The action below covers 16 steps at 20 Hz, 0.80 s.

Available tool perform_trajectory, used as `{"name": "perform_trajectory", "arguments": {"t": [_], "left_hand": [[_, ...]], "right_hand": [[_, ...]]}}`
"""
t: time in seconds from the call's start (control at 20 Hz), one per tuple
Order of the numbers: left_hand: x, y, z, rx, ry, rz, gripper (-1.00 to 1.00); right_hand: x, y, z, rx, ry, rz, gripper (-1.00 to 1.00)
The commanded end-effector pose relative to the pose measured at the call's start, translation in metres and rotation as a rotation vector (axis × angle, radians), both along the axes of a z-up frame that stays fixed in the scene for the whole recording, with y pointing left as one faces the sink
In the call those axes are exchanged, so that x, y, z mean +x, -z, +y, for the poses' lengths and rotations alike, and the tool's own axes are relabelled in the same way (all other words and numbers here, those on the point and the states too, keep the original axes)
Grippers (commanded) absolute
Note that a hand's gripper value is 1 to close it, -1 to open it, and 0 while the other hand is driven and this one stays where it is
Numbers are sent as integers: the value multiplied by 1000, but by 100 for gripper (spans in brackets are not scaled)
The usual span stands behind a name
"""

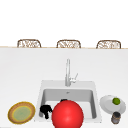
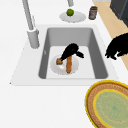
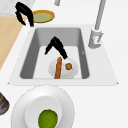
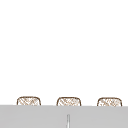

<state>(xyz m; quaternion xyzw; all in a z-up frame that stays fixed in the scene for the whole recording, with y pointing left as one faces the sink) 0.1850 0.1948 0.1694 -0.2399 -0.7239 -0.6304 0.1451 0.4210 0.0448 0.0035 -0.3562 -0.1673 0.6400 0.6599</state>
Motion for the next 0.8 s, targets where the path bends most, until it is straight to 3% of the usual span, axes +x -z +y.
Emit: {"name": "perform_trajectory", "arguments": {"t": [0.0,0.3,0.55,0.65,0.75], "left_hand": [[0,0,0,0,0,0,0],[0,0,0,0,0,0,0],[0,0,0,0,0,0,0],[0,0,0,0,0,0,0],[0,0,0,0,0,0,0]], "right_hand": [[7,11,0,33,-113,0,-100],[24,42,-3,132,-163,-28,-100],[26,76,-17,177,-204,24,-100],[24,83,-12,158,-237,-20,-100],[14,92,-14,157,-265,-118,-100]]}}
